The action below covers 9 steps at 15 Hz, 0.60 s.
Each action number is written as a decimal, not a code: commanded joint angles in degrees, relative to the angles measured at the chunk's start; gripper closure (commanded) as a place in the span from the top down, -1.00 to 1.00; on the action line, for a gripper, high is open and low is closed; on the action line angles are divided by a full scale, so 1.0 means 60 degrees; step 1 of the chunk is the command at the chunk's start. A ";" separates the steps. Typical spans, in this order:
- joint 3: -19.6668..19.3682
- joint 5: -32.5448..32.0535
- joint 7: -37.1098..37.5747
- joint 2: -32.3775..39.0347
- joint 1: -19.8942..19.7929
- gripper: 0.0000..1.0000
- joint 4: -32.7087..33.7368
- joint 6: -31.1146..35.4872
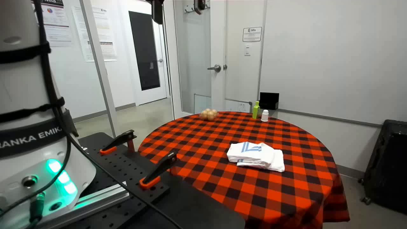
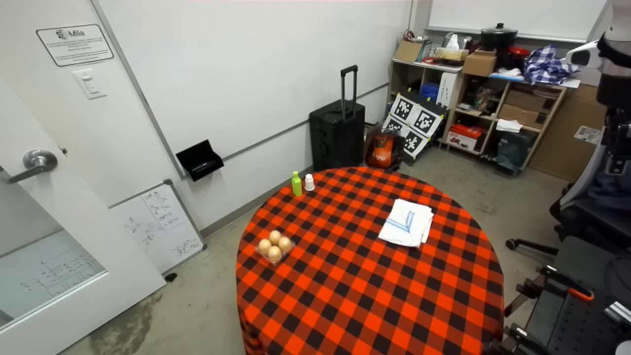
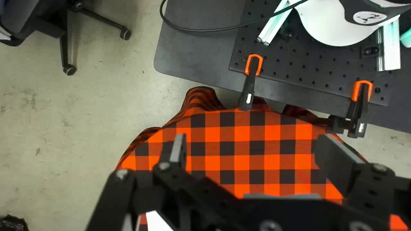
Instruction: Unfold the towel on the table
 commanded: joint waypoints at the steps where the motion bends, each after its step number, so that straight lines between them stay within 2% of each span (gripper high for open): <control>1: -0.0166 -0.0094 0.0111 -0.0016 0.0208 1.00 0.0020 -0.0059; 5: -0.0017 0.0073 0.1254 0.0828 0.0226 1.00 -0.0150 0.1009; 9: -0.0174 0.0523 0.1762 0.2549 0.0334 1.00 0.0058 0.2331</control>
